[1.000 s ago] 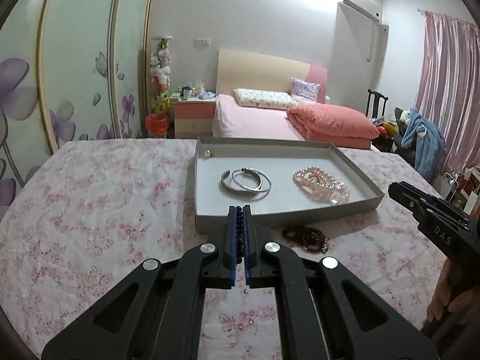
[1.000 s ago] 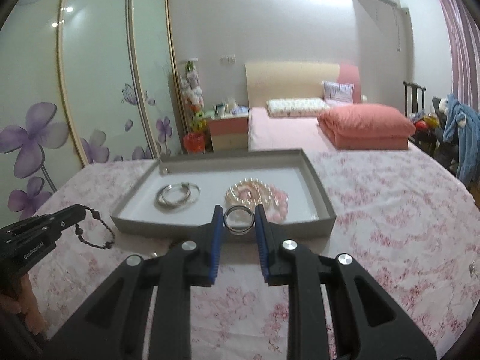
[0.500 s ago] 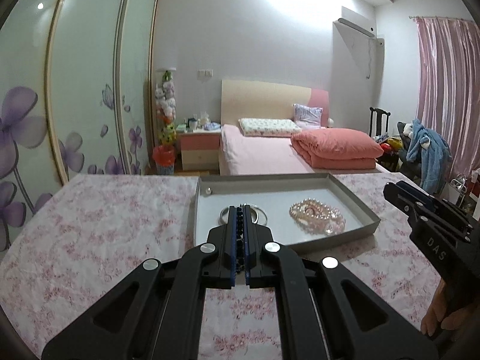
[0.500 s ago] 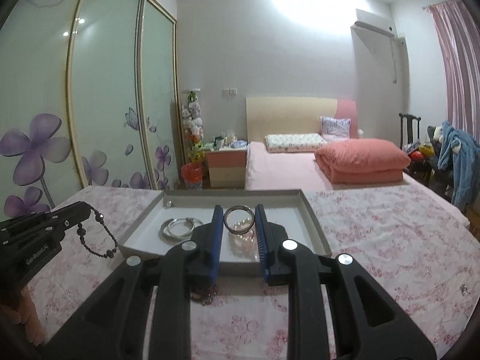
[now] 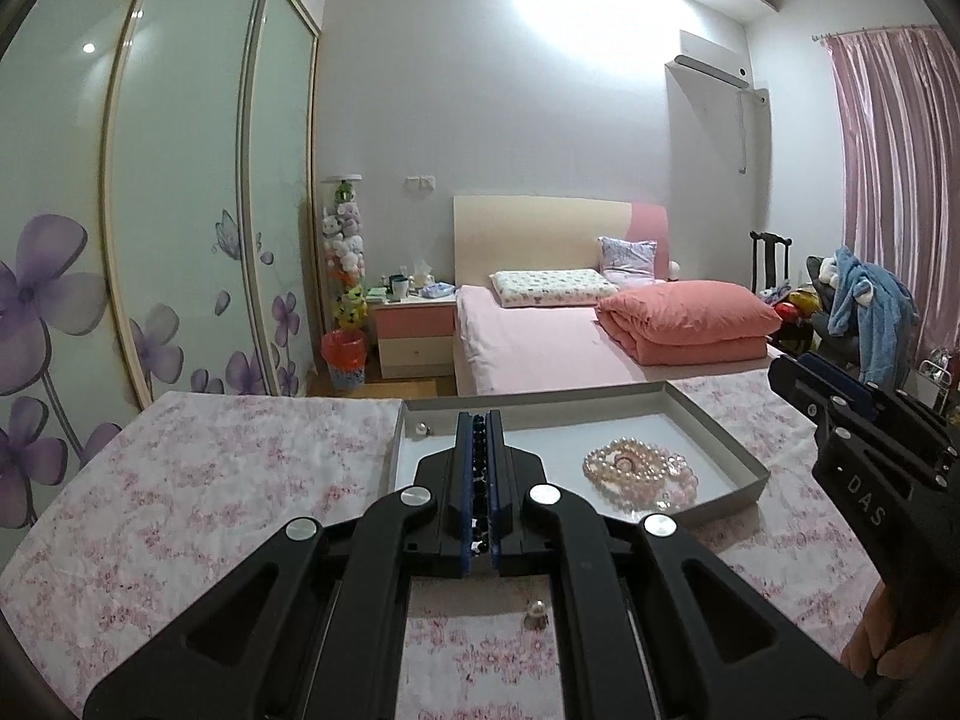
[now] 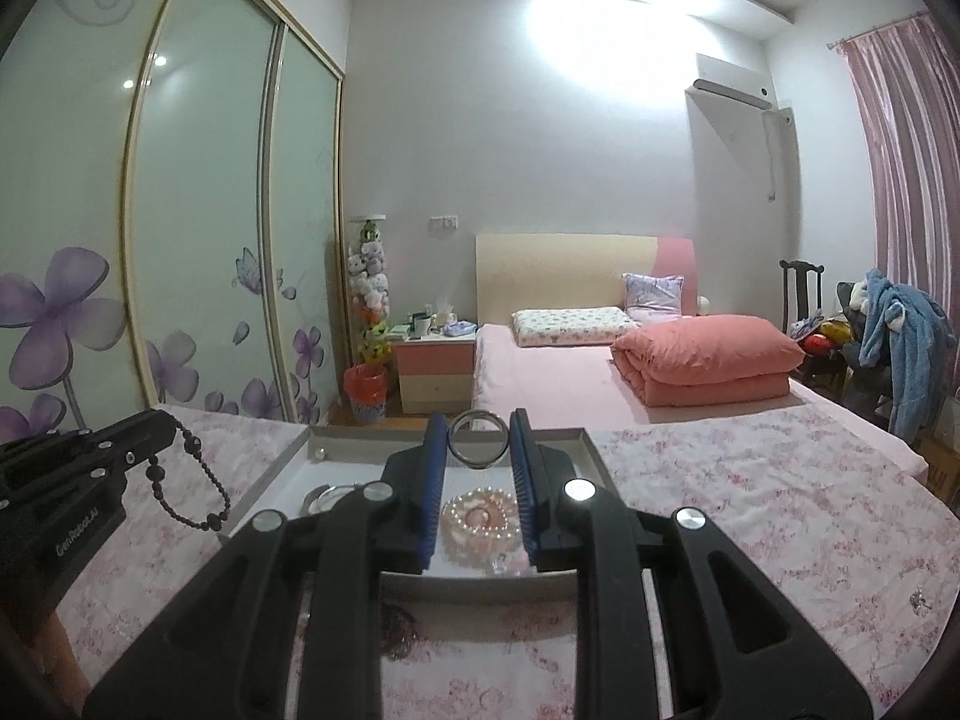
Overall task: Organize jewelry
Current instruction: 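Carry the silver ring and black beaded bracelet into the tray and release both, then withdraw both grippers from the tray toward the remaining jewelry, then grasp the dark red beaded bracelet with the right gripper while the left gripper grasps the pearl earring, then carry the red beaded bracelet and pearl earring into the tray and release both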
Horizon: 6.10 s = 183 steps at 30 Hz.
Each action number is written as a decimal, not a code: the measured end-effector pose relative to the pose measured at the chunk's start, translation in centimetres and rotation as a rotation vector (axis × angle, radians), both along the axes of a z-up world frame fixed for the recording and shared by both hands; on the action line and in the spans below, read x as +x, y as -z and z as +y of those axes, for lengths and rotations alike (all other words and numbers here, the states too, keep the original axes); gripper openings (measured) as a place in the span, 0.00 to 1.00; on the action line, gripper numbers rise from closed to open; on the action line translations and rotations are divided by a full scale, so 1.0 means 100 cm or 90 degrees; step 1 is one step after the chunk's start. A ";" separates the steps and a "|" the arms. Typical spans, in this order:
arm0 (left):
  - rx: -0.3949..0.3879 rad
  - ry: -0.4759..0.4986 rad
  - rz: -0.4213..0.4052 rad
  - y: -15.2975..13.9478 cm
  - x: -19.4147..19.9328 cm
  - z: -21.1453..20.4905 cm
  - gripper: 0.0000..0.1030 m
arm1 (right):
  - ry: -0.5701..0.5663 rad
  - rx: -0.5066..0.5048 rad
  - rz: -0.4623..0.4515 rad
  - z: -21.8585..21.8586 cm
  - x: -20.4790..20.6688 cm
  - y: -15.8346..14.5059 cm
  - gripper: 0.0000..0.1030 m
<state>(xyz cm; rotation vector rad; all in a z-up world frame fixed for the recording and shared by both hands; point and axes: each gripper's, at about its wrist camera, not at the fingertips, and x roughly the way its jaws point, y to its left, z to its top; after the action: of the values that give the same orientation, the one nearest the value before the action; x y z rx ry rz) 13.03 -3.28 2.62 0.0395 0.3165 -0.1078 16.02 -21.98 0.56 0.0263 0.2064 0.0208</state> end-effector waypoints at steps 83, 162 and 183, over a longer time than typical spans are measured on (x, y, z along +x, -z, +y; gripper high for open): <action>-0.044 -0.007 0.082 0.024 0.070 0.028 0.18 | -0.048 0.042 0.193 -0.017 0.088 0.044 0.34; 0.055 -0.009 0.355 0.102 0.053 -0.014 0.14 | -0.032 0.013 0.428 -0.039 0.065 0.109 0.10; -0.014 -0.015 0.296 0.080 0.036 0.015 0.13 | -0.053 0.071 0.303 -0.038 0.034 0.072 0.09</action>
<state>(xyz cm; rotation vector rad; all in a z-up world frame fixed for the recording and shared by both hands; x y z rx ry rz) 16.63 -1.82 -5.38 -0.0123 0.7792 -0.0969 19.45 -25.75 -6.61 0.1339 0.6825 0.1100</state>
